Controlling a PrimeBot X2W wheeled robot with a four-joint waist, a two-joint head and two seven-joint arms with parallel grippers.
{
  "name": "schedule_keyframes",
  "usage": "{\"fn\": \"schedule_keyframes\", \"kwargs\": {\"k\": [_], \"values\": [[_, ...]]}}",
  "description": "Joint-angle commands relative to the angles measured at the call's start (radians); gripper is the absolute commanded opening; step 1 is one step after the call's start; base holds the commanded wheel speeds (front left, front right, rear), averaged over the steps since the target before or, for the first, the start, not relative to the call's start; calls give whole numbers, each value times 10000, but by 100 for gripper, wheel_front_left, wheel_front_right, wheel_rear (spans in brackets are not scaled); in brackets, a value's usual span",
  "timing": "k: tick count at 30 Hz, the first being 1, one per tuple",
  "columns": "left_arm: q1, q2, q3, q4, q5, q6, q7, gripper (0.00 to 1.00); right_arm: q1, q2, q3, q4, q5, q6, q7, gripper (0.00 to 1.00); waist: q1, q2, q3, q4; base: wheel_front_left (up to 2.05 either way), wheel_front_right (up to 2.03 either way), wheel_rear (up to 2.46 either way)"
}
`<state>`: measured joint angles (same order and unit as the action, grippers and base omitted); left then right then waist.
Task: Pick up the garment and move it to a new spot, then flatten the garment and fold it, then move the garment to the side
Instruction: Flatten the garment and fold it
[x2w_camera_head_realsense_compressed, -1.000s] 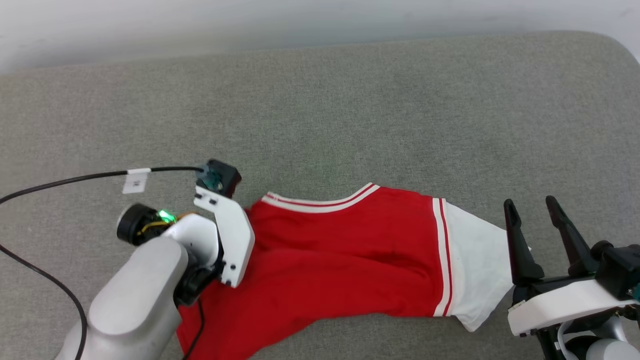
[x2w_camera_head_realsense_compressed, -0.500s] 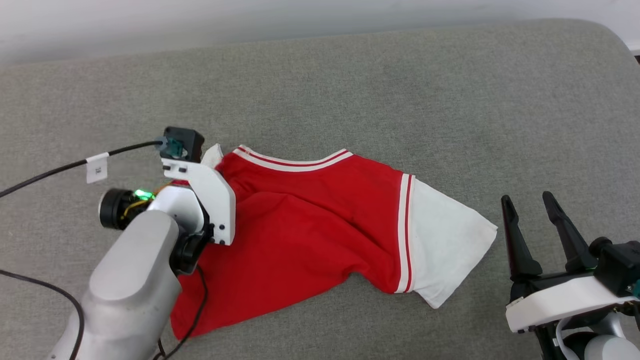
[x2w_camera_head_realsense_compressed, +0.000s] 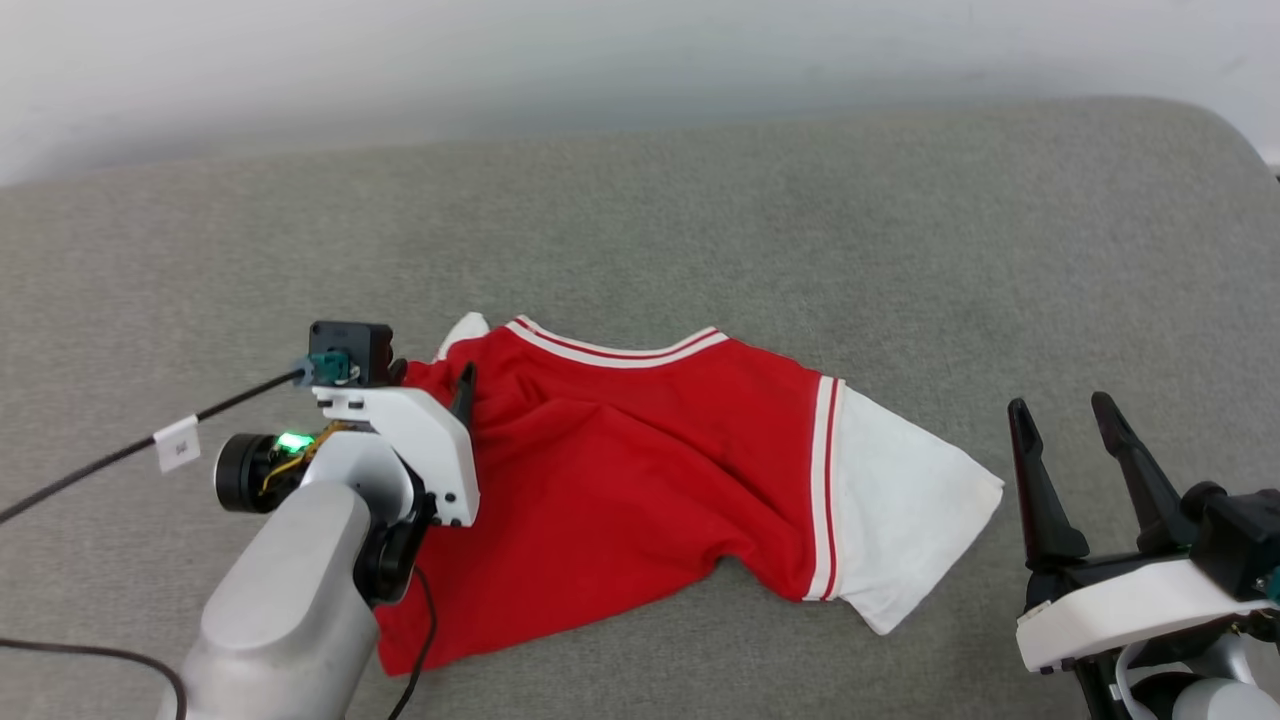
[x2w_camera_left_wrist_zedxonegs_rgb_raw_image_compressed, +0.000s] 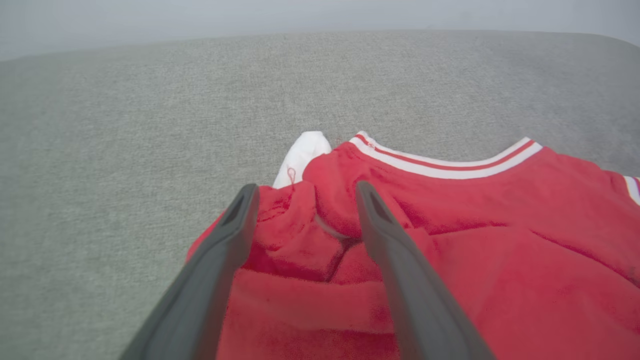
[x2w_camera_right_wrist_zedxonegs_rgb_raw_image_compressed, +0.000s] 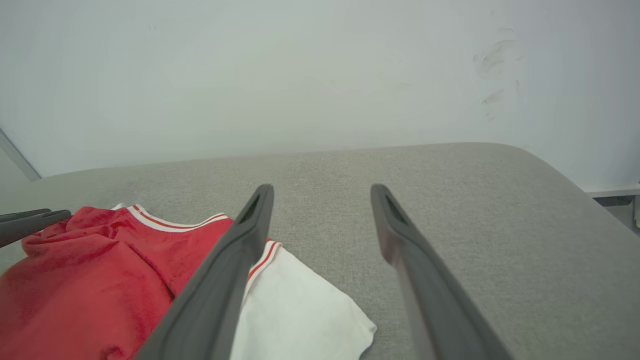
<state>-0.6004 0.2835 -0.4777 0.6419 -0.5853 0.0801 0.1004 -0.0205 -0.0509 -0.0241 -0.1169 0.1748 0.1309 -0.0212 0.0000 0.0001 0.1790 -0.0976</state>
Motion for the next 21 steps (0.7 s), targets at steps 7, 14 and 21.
{"fn": "schedule_keyframes", "kwargs": {"k": [7,14,21], "values": [[801,450,-166,-718,-161,86,896,100,333,12,-4,-199,-66,-3,225,100,0,-1,-604,539,0,0,0],[881,1011,-523,-1467,-489,-114,3176,100,284,12,161,-336,46,-3,273,100,0,-1,-260,560,0,0,0],[531,1257,-793,-1266,-876,-360,5057,63,-96,12,300,-208,144,-3,118,100,0,-1,419,235,0,0,0]]}}
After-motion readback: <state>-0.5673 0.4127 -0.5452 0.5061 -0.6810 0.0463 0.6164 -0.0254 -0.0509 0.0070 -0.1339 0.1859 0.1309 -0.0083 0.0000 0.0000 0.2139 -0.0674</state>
